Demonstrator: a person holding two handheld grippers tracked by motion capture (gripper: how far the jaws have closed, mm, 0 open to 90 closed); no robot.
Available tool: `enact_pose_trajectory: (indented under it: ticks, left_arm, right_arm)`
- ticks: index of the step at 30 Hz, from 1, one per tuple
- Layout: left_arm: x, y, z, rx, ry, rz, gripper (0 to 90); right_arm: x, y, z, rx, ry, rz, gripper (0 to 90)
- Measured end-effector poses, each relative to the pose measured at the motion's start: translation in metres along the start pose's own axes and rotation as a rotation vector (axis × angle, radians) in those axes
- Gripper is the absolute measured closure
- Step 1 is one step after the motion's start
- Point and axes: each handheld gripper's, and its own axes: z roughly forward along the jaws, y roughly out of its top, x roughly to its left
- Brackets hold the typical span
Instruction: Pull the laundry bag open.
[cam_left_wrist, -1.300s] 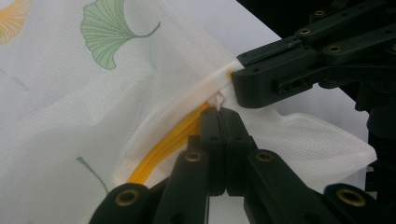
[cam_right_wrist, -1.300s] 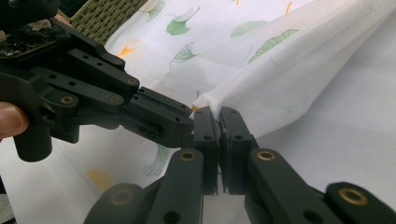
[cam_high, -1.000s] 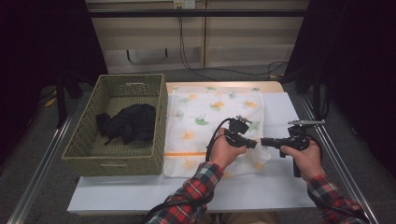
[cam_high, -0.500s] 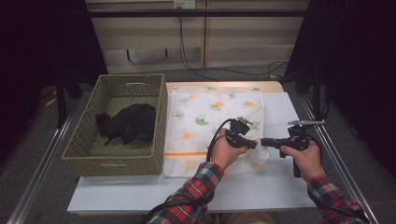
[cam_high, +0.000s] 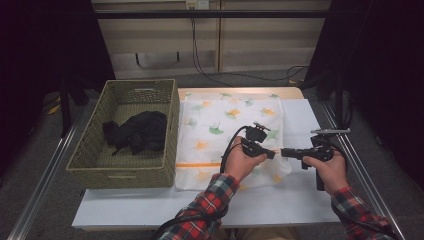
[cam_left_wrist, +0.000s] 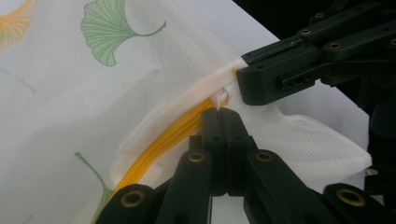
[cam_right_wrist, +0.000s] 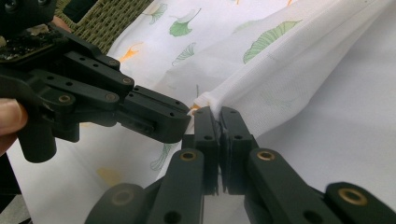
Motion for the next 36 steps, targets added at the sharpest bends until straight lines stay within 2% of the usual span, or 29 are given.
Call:
enact_pose_trajectory:
  ticks: [3,6,7,9,11,13,15,19,22,25,27,32,36]
  left_arm:
    - [0.000,-0.001,0.000,0.007,0.002,0.002,90.0]
    - [-0.003,0.000,-0.001,0.006,0.010,-0.018,90.0]
    - [-0.002,0.001,-0.003,0.024,0.011,-0.009,90.0]
    - [-0.003,0.002,-0.004,0.033,0.015,-0.027,90.0]
    - [-0.001,0.002,-0.006,0.051,0.028,-0.018,90.0]
    - [0.002,0.001,-0.009,0.051,0.021,-0.047,90.0]
    - [0.004,0.000,-0.011,0.049,0.009,-0.050,90.0]
    - [0.004,0.000,-0.011,0.058,0.008,-0.046,90.0]
    - [0.005,0.000,-0.012,0.059,0.004,-0.065,90.0]
    - [0.006,-0.001,-0.014,0.066,0.016,-0.068,90.0]
    - [0.008,-0.001,-0.015,0.063,0.003,-0.072,90.0]
    - [0.008,-0.002,-0.014,0.066,0.005,-0.075,90.0]
    - [0.008,-0.002,-0.014,0.072,0.020,-0.055,90.0]
  right_arm:
    - [0.001,0.000,0.000,0.001,0.003,-0.003,87.5]
    - [0.000,-0.001,0.000,0.004,0.004,0.003,87.4]
    - [0.000,-0.001,0.000,0.002,0.005,0.004,87.4]
    - [0.000,-0.001,-0.001,0.003,0.002,0.008,87.5]
    - [0.000,-0.001,-0.001,0.010,-0.011,0.002,87.5]
    - [-0.001,-0.002,-0.003,0.008,-0.004,0.013,87.5]
    - [-0.004,-0.002,-0.004,-0.004,0.005,0.029,87.5]
    - [-0.004,-0.002,-0.004,0.006,0.003,0.027,87.5]
    - [-0.003,-0.002,-0.004,0.006,-0.002,0.026,87.5]
    - [-0.004,-0.002,-0.005,0.003,-0.004,0.025,87.6]
    - [-0.005,-0.003,-0.005,0.003,-0.005,0.031,87.6]
    - [-0.003,-0.002,-0.004,0.009,-0.011,0.020,87.6]
    - [-0.003,-0.002,-0.005,0.010,-0.014,0.022,87.6]
